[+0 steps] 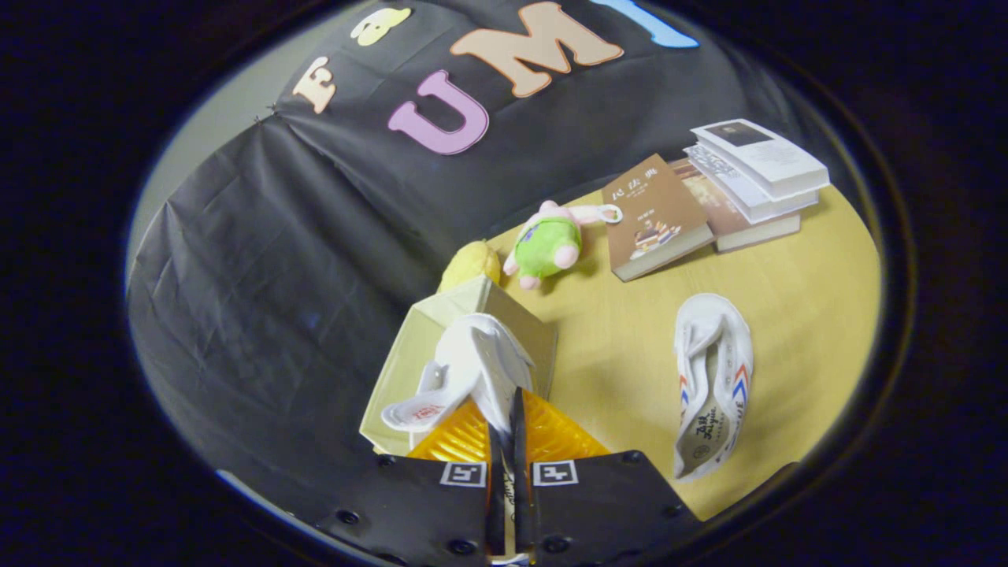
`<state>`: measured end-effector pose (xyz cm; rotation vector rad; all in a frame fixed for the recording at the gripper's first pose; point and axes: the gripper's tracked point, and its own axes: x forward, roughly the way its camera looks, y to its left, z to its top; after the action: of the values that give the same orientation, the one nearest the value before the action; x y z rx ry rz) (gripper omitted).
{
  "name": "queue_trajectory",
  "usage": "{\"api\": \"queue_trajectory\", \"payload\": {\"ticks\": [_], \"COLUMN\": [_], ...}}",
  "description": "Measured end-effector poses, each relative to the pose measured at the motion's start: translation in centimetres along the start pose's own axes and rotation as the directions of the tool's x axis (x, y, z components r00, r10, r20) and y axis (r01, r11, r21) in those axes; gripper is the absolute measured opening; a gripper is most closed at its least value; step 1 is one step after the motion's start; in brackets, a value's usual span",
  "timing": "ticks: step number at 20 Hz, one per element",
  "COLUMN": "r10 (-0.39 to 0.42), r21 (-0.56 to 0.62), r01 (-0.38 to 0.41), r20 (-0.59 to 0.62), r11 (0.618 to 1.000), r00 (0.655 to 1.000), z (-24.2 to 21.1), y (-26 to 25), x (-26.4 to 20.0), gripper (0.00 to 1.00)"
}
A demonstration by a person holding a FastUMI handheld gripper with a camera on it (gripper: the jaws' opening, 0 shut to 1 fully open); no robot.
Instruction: Open the storage box then place both shoes into the box .Put the left shoe in first, then the right shoe, with the right side of both shoes facing outward in a uniform manner.
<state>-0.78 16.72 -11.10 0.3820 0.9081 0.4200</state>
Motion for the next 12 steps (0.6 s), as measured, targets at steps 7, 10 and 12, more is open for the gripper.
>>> {"api": "queue_trajectory", "payload": {"ticks": [7,10,12], "r10": [0.094,0.109,0.103], "r21": [0.022,0.028,0.047], "r01": [-0.094,-0.107,-0.098], "r20": [0.012,-0.057,-0.116], "r11": [0.995,0.994,0.994], "r00": [0.996,0.992,0.988], "z": [2.0,0.7,-0.7], "y": [7.4,11.2,13.2], "x": [1.6,4.9,7.4], "gripper": [0.08,0.08,0.08]}}
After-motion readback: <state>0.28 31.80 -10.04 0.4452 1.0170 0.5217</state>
